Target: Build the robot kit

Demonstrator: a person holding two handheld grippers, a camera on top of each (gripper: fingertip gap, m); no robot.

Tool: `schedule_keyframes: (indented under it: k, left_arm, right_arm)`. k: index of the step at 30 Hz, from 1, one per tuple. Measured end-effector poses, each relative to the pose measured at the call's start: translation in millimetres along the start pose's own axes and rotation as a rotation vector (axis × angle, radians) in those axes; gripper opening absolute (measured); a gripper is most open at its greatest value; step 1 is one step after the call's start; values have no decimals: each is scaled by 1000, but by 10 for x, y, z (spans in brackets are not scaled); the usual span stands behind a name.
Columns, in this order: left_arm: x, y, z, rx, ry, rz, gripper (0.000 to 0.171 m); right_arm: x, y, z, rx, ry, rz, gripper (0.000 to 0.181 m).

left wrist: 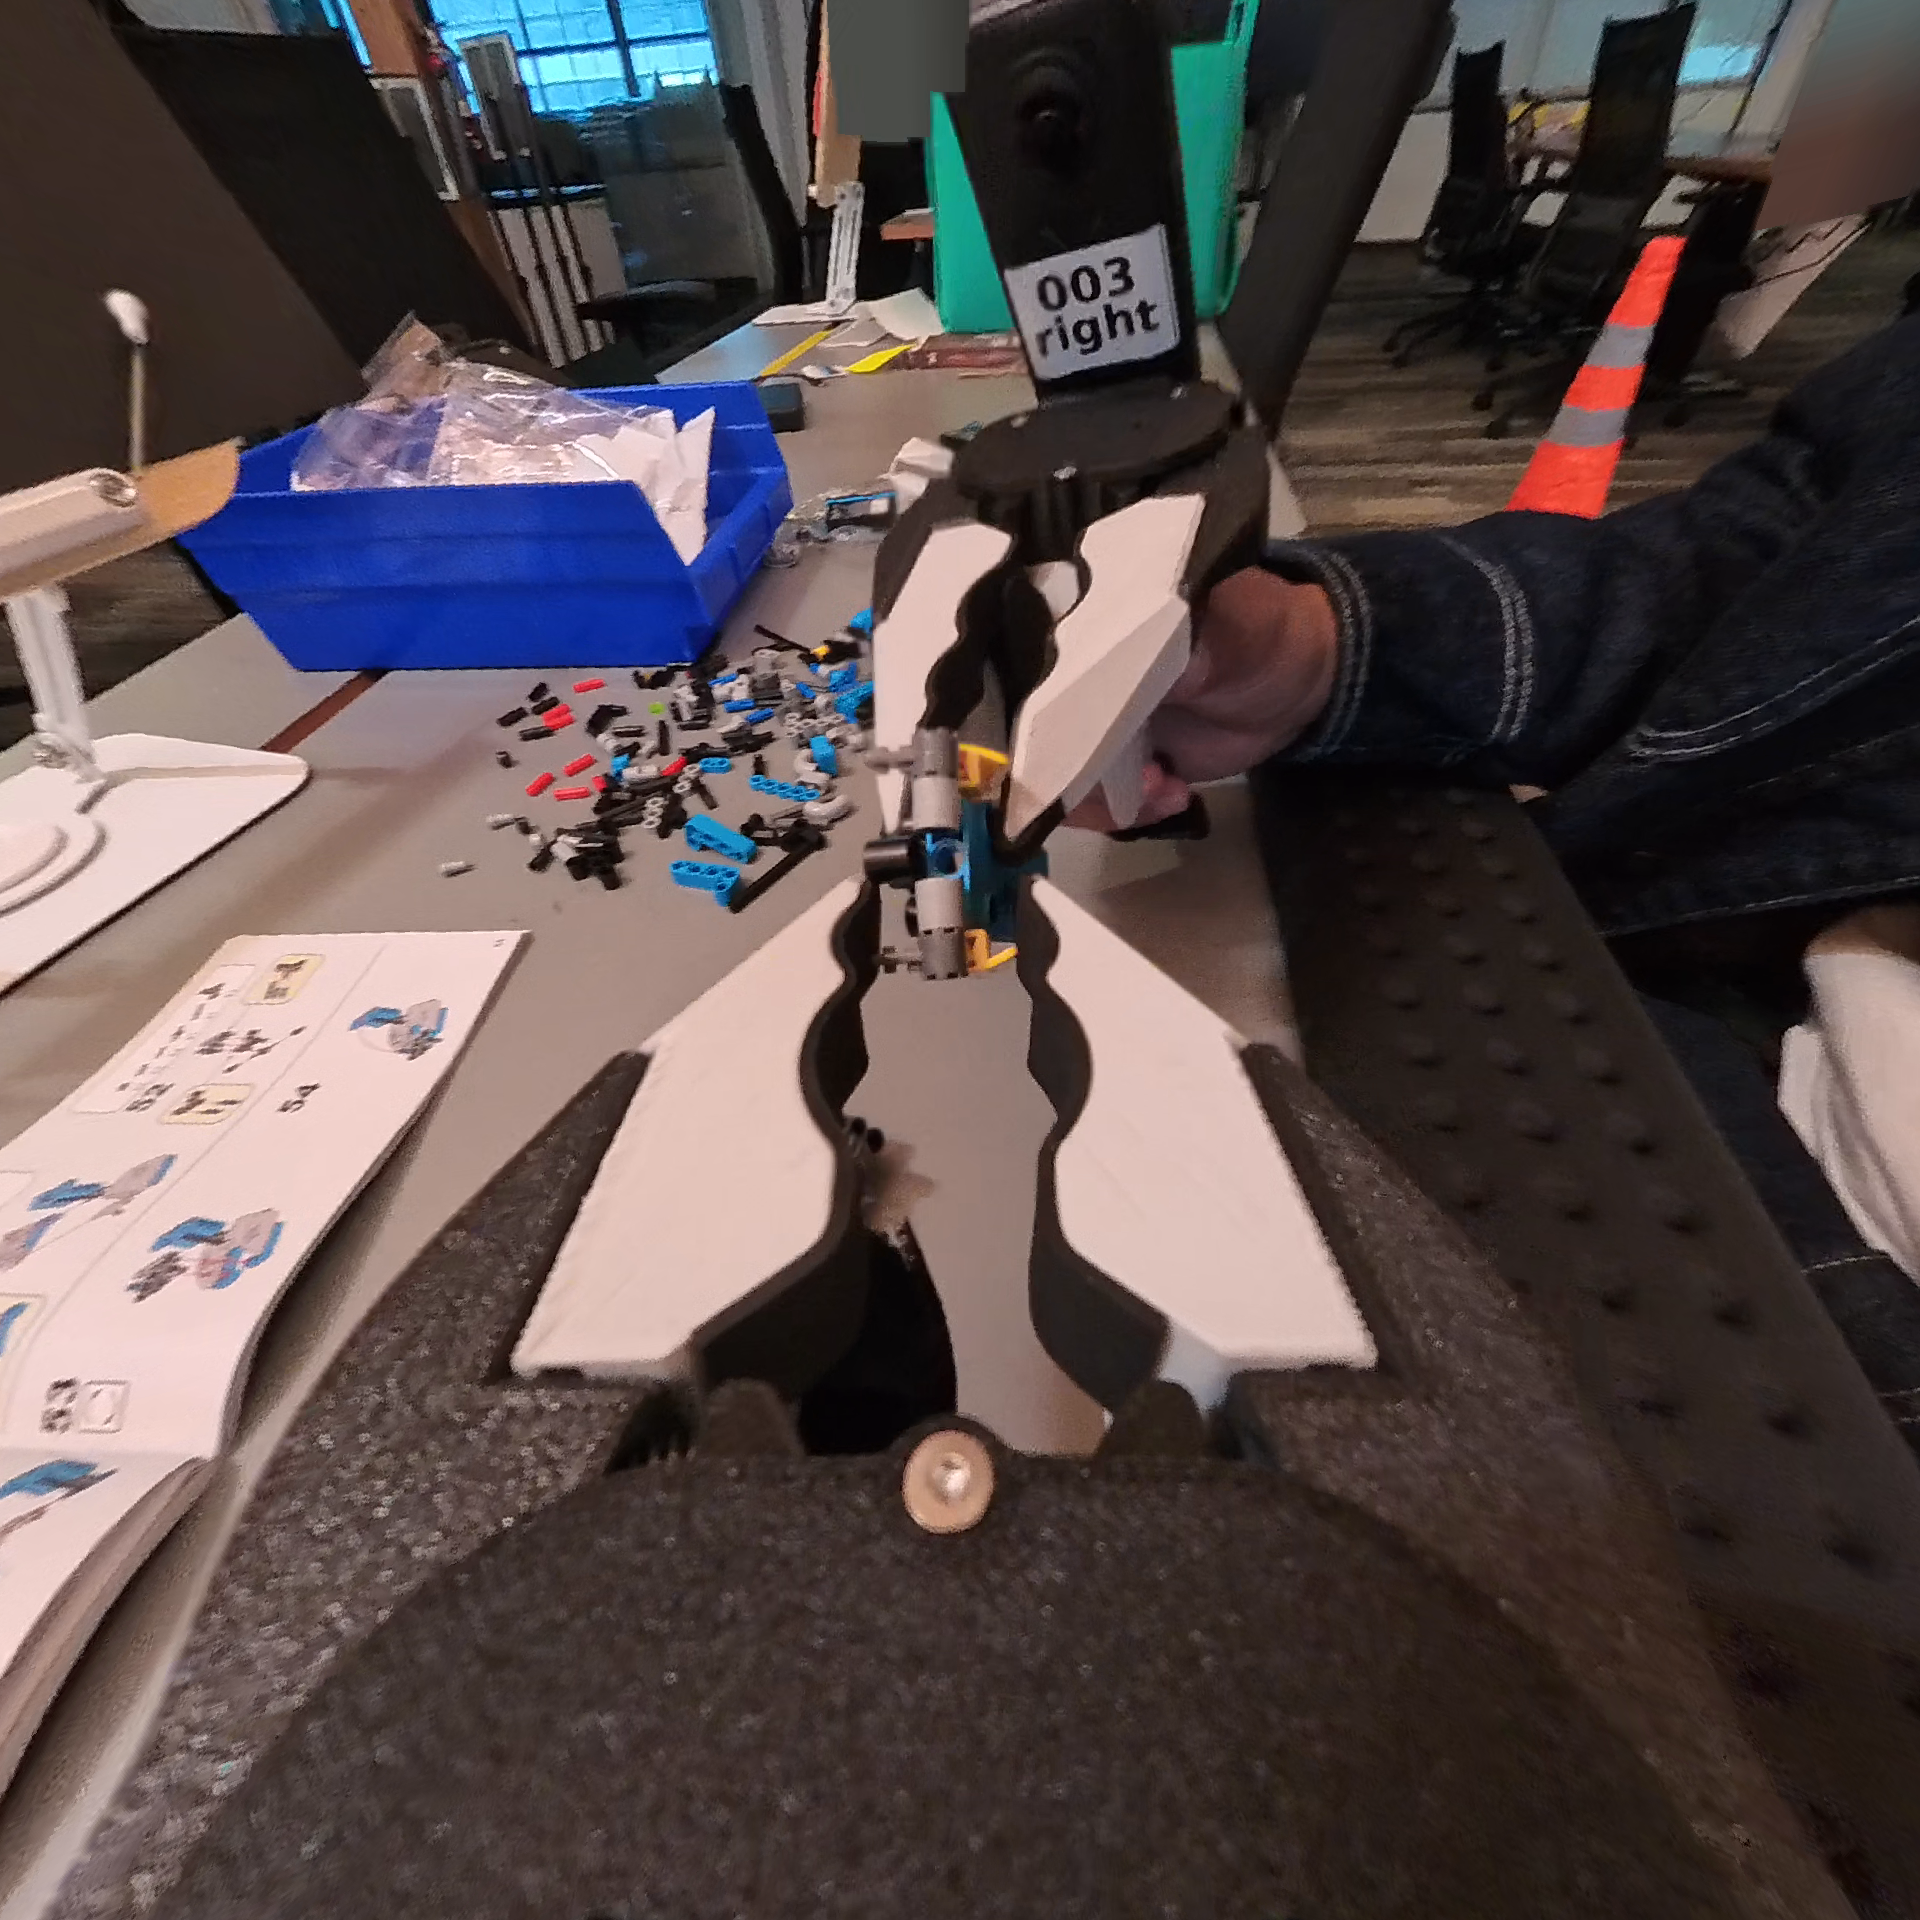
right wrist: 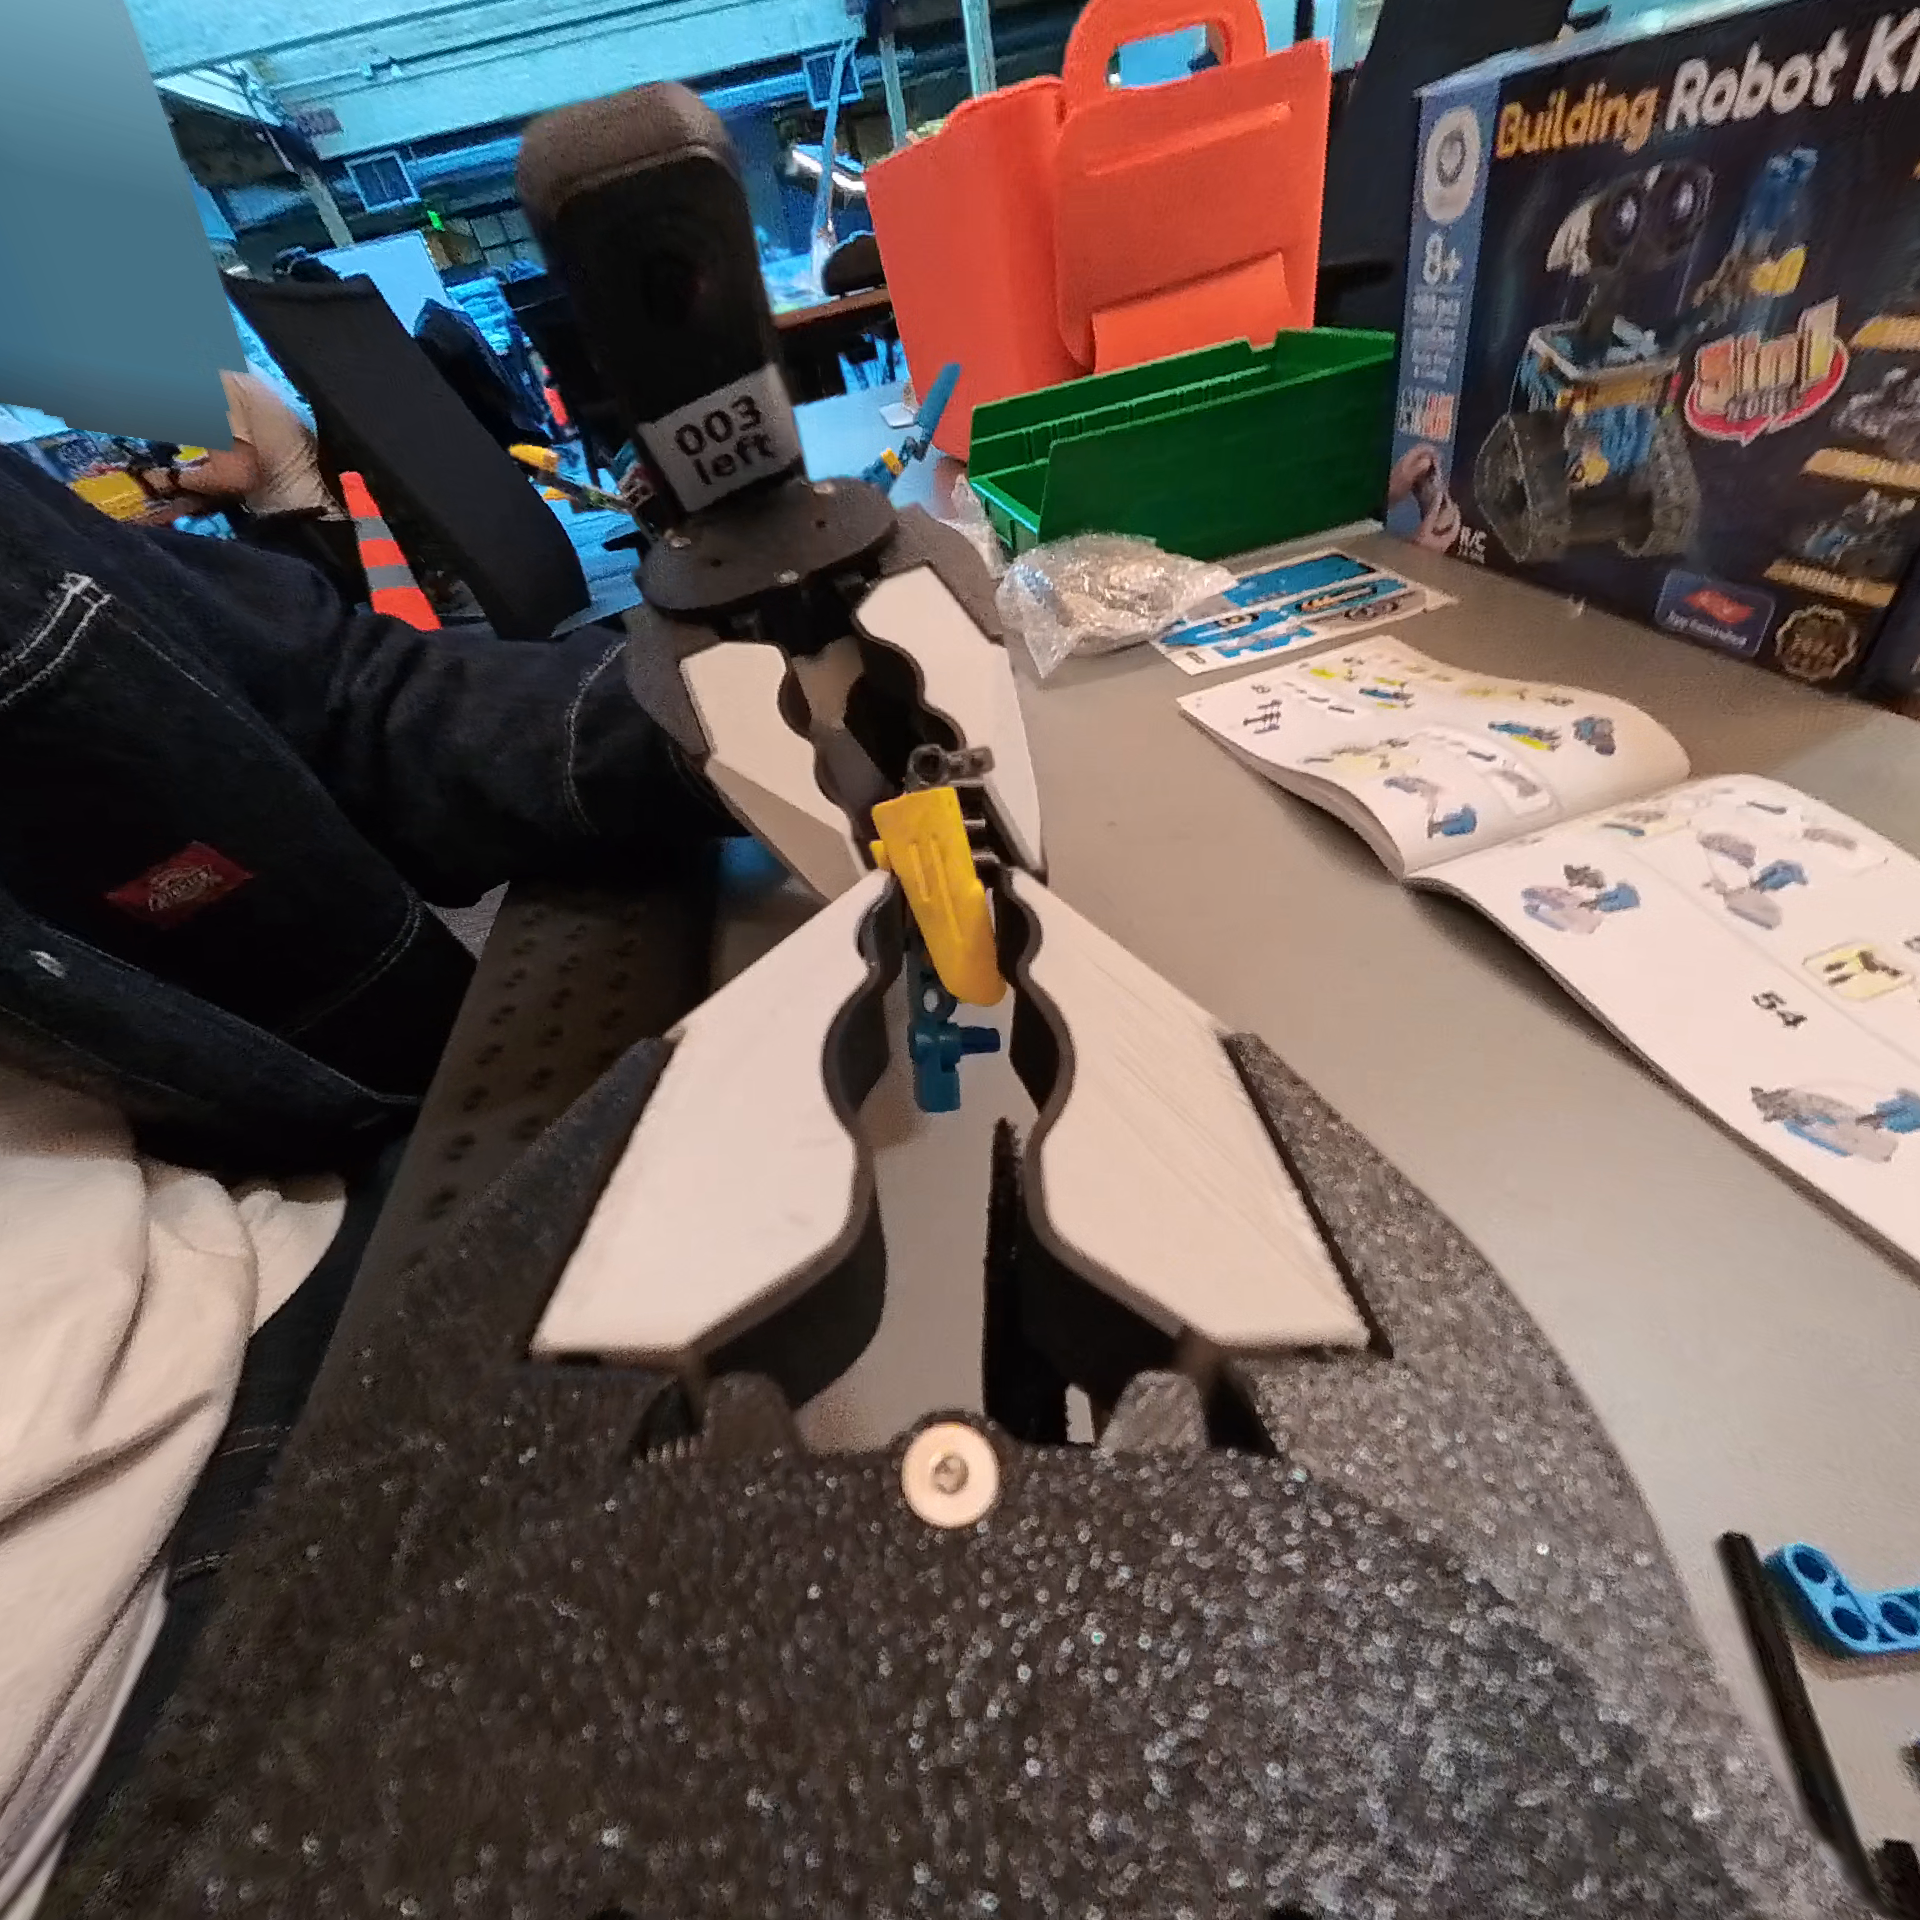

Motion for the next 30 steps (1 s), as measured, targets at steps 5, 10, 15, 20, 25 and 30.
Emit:
schedule_keyframes:
  k: [5,10,15,20,25,30]
  left_arm:
    - [15,12,4,101,-59,-84,25]
    - [30,-5,39,138,-111,-134,25]
    - [24,-38,58,116,-121,-145,25]
    - [-23,-66,26,52,-63,-118,25]
    - [-7,-14,4,32,-42,-51,25]
    - [0,-22,36,-87,-27,67,25]
  right_arm:
    - [20,39,17,75,2,18,18]
    - [49,89,48,169,-9,34,18]
    - [23,117,45,127,-7,41,33]
    - [30,173,123,28,-86,90,40]
    - [38,98,110,3,-79,33,19]
    - [16,73,122,-56,-112,7,18]
Point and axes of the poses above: each gripper's, where its closed fingertips meet, x out along the fingers, z out of its underside, y = z × x across the jaws, the point moved 10 cm from there along -x, back along the fingers, and after that the axes turned 14 degrees about x, right-handed, at the moved point
